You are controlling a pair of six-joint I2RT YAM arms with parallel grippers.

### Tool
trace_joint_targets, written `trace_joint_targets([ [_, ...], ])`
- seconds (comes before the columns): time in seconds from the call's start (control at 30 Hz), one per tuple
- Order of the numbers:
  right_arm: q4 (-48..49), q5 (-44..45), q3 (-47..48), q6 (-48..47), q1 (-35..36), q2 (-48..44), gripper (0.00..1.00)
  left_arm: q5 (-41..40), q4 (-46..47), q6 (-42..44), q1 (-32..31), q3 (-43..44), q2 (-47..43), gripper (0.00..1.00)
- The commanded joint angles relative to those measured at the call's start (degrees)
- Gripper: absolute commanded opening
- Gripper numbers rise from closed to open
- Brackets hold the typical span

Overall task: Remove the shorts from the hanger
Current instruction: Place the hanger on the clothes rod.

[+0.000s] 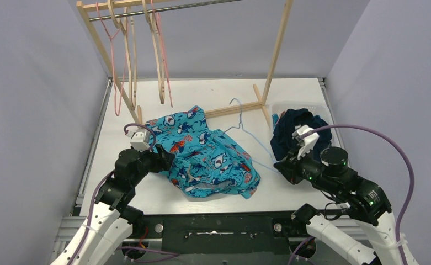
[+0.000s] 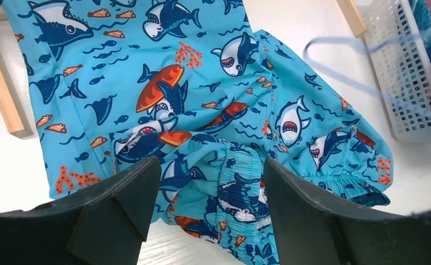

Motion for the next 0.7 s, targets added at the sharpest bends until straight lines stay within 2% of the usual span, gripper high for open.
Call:
trace_joint_targets([
  [0.0,11.31,18.28,0.50,1.96,-0.38,-2.13,0.00,-0.93,0.97,-0.06,-0.37,3.18,-0.08,0.68],
  [0.27,34.69,15.36,-5.78,1.27,-0.33,0.23,0.00,-0.43,0.82,-0.19,-0.84,2.86,0.16,0.68],
  [0.6,54.07,14.61,0.15,-4.57,-0.14,9.53,0.00,-0.05,1.65,-0.23,-1.16,2.83,1.87,0.68],
  [0.67,55.13,14.40,3.23,-4.75,-0.07,12.41,0.00,-0.04,1.84,-0.15,-1.20,2.83,2.24,0.68],
])
